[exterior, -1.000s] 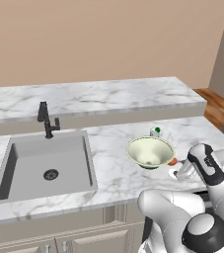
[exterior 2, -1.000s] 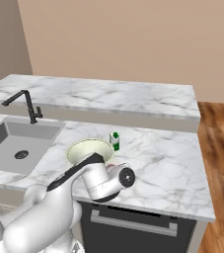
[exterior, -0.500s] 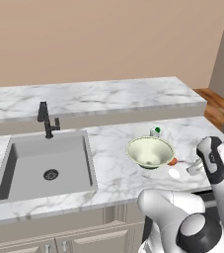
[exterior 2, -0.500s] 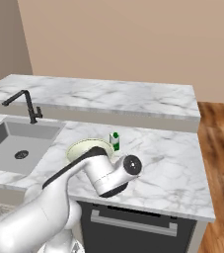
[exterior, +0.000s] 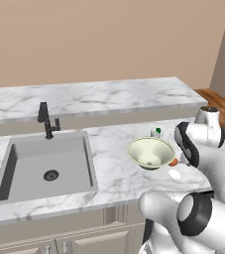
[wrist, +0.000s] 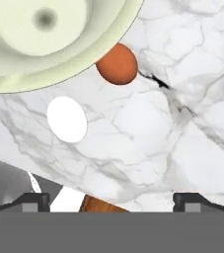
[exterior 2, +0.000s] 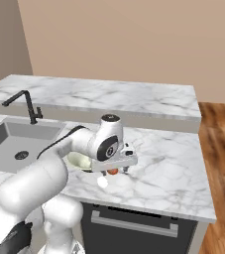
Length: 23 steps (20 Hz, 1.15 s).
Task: Gather the eggs and milk located in the vicinity of the sink area and place them right next to the bowl.
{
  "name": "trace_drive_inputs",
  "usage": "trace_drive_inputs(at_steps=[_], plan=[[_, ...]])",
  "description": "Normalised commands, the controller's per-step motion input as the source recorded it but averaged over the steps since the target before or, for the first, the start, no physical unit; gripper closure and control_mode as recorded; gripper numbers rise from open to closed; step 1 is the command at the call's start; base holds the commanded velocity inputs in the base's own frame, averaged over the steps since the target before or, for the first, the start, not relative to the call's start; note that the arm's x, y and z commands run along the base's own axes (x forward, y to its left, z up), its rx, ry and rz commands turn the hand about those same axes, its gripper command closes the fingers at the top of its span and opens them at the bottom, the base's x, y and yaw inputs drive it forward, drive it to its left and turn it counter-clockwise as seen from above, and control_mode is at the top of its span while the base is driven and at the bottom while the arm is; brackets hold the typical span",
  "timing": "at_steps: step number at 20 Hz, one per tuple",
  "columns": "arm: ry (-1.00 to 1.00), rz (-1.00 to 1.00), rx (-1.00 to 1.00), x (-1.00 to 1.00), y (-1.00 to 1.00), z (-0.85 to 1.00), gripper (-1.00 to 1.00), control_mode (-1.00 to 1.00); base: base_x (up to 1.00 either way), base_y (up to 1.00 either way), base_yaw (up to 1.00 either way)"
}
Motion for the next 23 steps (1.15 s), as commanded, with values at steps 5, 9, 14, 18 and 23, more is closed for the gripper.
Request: trace_drive_inputs(at_steps=[5,9,14,18,23], plan=[[0.24,-0.13,-0.06,0.14,0.22,0.21,-1.00,-1.00,0.00,0.00,0.00],[-0.04,-0.21,0.04,-0.17,0.17,0.39,-1.00,-1.00,0.00,0.00,0.00],[-0.12,-0.19,0.03,-0.30,0.25,0.37,-1.00,-1.00,0.00,0.00,0.00],[-0.08,-0.20,-0.03,-0.18,0.57,0.30,-1.00,-1.00,0.00,0.00,0.00],[-0.02,-0.19,-0.06,-0.16,0.75,0.46,-1.00,-1.00,0.00,0.00,0.00]])
